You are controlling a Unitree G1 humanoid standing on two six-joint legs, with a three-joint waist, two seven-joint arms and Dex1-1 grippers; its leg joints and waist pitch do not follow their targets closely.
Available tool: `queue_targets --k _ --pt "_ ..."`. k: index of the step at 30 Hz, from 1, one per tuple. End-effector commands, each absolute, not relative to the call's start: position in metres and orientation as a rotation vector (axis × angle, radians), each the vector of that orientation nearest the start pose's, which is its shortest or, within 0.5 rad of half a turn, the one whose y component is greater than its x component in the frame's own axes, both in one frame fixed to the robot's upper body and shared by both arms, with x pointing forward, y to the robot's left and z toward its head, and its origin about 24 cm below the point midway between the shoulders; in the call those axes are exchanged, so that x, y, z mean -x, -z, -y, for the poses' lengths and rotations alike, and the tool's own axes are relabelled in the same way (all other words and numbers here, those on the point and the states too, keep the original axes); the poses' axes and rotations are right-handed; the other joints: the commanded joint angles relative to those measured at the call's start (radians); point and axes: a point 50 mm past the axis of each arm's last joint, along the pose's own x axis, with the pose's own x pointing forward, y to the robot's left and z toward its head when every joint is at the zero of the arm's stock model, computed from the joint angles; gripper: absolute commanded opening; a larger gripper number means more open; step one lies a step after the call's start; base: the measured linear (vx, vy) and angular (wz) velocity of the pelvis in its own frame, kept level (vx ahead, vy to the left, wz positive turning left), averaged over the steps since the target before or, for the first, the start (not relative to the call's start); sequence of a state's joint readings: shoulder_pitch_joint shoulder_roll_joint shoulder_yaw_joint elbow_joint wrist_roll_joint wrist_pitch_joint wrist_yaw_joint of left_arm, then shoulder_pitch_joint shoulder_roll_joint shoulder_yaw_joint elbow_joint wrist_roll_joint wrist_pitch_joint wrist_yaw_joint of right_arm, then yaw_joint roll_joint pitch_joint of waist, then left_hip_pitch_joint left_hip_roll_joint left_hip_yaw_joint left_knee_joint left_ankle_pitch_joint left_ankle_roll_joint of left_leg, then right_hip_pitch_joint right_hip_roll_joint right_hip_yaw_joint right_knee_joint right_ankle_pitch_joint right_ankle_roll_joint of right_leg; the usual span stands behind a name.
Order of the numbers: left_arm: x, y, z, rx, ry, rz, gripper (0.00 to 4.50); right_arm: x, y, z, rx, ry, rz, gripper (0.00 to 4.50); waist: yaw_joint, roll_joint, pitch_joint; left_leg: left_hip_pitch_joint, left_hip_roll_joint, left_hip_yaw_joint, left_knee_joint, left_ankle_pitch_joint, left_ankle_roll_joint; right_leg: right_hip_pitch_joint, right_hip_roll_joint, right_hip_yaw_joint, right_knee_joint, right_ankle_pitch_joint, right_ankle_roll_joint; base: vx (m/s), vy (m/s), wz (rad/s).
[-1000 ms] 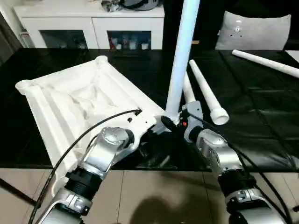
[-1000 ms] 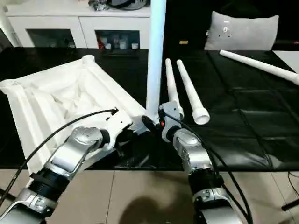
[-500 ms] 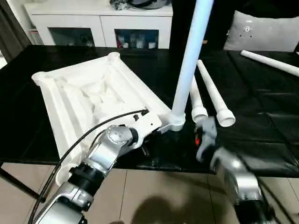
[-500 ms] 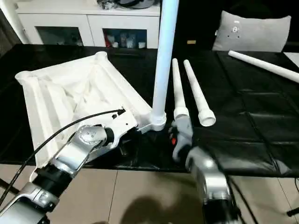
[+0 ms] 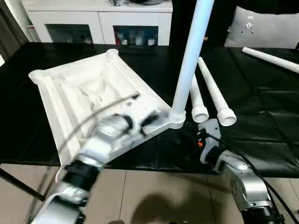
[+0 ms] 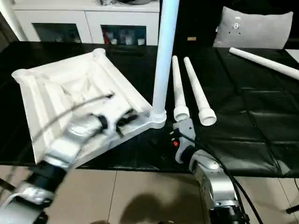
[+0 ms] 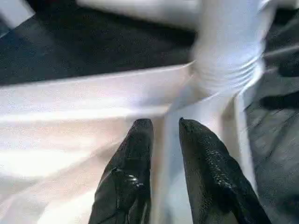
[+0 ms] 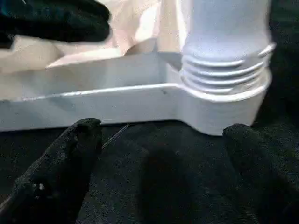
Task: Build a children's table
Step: Rotate leg to tighten, then rotate table base
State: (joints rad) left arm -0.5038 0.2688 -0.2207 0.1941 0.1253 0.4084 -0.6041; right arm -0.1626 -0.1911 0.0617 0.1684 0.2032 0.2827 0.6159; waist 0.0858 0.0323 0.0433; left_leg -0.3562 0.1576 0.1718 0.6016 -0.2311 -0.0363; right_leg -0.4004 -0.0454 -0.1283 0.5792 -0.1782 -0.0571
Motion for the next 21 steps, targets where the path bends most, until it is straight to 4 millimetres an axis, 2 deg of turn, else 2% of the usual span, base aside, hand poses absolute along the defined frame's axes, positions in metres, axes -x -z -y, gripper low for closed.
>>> queue_targets --k 1,3,4,5,6,7,11,13,16,21 --pt "-0.326 -0.098 -0.131 -0.471 0.651 -0.250 1.10 -0.273 -0.026 0.130 -0.071 -0.714 -0.303 4.50 0.004 -0.011 -0.063 -0.005 0.083 -0.033 -0.055 0.044 0.149 0.064 -0.127 0.075 -0.066 -0.195 -0.107 0.000 0.000 0.00" --pt "-0.324 -0.103 -0.143 -0.484 0.616 -0.261 0.93 -0.274 -0.026 0.127 -0.066 -0.724 -0.311 4.50 0.001 -0.010 -0.061 -0.005 0.086 -0.036 -0.058 0.031 0.139 0.064 -0.125 0.075 -0.064 -0.209 -0.109 0.000 0.000 0.00" --pt "-0.322 -0.106 -0.154 -0.506 0.587 -0.276 0.75 -0.276 -0.025 0.126 -0.056 -0.729 -0.324 4.50 0.003 -0.017 -0.061 0.000 0.088 -0.036 -0.060 0.018 0.129 0.064 -0.129 0.077 -0.062 -0.225 -0.112 0.000 0.000 0.00" --pt "-0.320 -0.108 -0.160 -0.518 0.572 -0.287 0.75 -0.276 -0.024 0.125 -0.050 -0.730 -0.332 4.50 0.003 -0.013 -0.060 -0.003 0.086 -0.036 -0.061 0.018 0.128 0.065 -0.129 0.077 -0.064 -0.232 -0.112 0.000 0.000 0.00" --pt "-0.320 -0.109 -0.166 -0.540 0.551 -0.296 0.75 -0.277 -0.023 0.124 -0.043 -0.737 -0.337 4.50 0.005 -0.016 -0.058 0.001 0.087 -0.034 -0.060 0.012 0.120 0.061 -0.129 0.079 -0.066 -0.241 -0.109 0.000 0.000 0.00" --pt "-0.319 -0.113 -0.181 -0.596 0.489 -0.321 0.72 -0.278 -0.022 0.121 -0.029 -0.758 -0.352 4.50 0.006 -0.017 -0.059 0.004 0.087 -0.035 -0.062 0.011 0.113 0.060 -0.128 0.079 -0.063 -0.240 -0.109 0.000 0.000 0.00" --pt "-0.317 -0.118 -0.214 -0.699 0.363 -0.393 0.24 -0.280 -0.020 0.112 0.004 -0.808 -0.380 4.50 0.001 -0.018 -0.060 0.008 0.087 -0.037 -0.062 0.014 0.104 0.061 -0.126 0.082 -0.053 -0.182 -0.123 0.000 0.000 0.00" --pt "-0.314 -0.121 -0.230 -0.736 0.294 -0.436 0.06 -0.283 -0.020 0.108 0.017 -0.823 -0.393 4.50 0.003 -0.014 -0.060 0.009 0.088 -0.037 -0.061 0.026 0.102 0.061 -0.127 0.083 -0.050 -0.151 -0.139 0.000 0.000 0.00" --pt "-0.311 -0.120 -0.255 -0.837 0.197 -0.512 0.06 -0.286 -0.020 0.104 0.033 -0.834 -0.405 4.50 0.003 -0.009 -0.059 0.007 0.086 -0.038 -0.061 0.013 0.097 0.062 -0.128 0.083 -0.051 -0.155 -0.138 0.000 0.000 0.00" --pt "-0.302 -0.112 -0.275 -0.920 0.151 -0.617 0.06 -0.291 -0.021 0.099 0.039 -0.836 -0.400 4.50 0.004 -0.005 -0.060 0.009 0.089 -0.039 -0.063 -0.003 0.079 0.062 -0.130 0.085 -0.051 -0.150 -0.142 0.000 0.000 0.00"
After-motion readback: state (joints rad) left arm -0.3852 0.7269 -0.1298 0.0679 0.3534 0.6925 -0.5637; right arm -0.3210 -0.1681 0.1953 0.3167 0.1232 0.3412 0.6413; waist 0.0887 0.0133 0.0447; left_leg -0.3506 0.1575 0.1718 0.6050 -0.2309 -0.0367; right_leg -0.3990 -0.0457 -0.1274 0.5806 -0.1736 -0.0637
